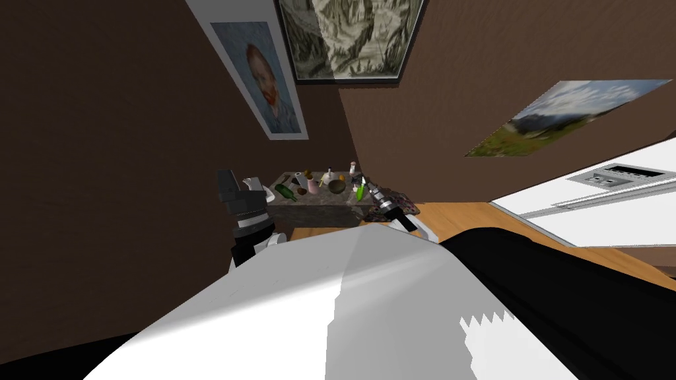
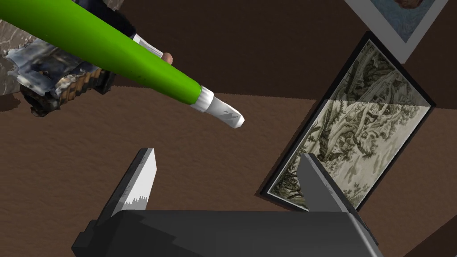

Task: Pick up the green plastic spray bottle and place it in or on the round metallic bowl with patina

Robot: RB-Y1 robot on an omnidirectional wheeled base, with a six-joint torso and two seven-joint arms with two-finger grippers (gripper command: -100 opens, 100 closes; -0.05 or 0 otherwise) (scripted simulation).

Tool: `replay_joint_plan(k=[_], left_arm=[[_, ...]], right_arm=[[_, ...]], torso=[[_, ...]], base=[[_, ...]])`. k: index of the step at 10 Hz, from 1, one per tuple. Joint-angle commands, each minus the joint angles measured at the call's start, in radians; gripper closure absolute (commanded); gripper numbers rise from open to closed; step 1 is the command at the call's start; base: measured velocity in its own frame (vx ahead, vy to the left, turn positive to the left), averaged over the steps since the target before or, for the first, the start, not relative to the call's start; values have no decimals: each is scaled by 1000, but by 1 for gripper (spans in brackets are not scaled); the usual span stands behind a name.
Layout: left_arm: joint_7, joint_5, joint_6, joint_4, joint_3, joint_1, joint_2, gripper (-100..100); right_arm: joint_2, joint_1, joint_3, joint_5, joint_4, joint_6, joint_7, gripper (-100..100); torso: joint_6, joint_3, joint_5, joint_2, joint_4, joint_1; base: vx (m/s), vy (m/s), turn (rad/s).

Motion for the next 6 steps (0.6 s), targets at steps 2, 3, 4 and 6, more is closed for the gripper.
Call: replay_joint_plan(k=[2,3,4,6], left_arm=[[0,0,0,0,0,0,0,0],[0,0,0,0,0,0,0,0],[0,0,0,0,0,0,0,0],[0,0,0,0,0,0,0,0]], right_arm=[[-76,17,-12,0,27,45,-3,-100],[-94,17,-12,0,27,45,-3,-100],[-130,25,-16,0,42,67,-3,-100],[-171,32,-20,1,58,89,-2,-100]], torso=[[0,0,0,0,0,0],[0,0,0,0,0,2],[0,-1,0,-1,0,1],[0,0,0,-1,0,-1]], base=[[-10,85,74],[5,79,19],[-4,78,69],[-3,56,42]])
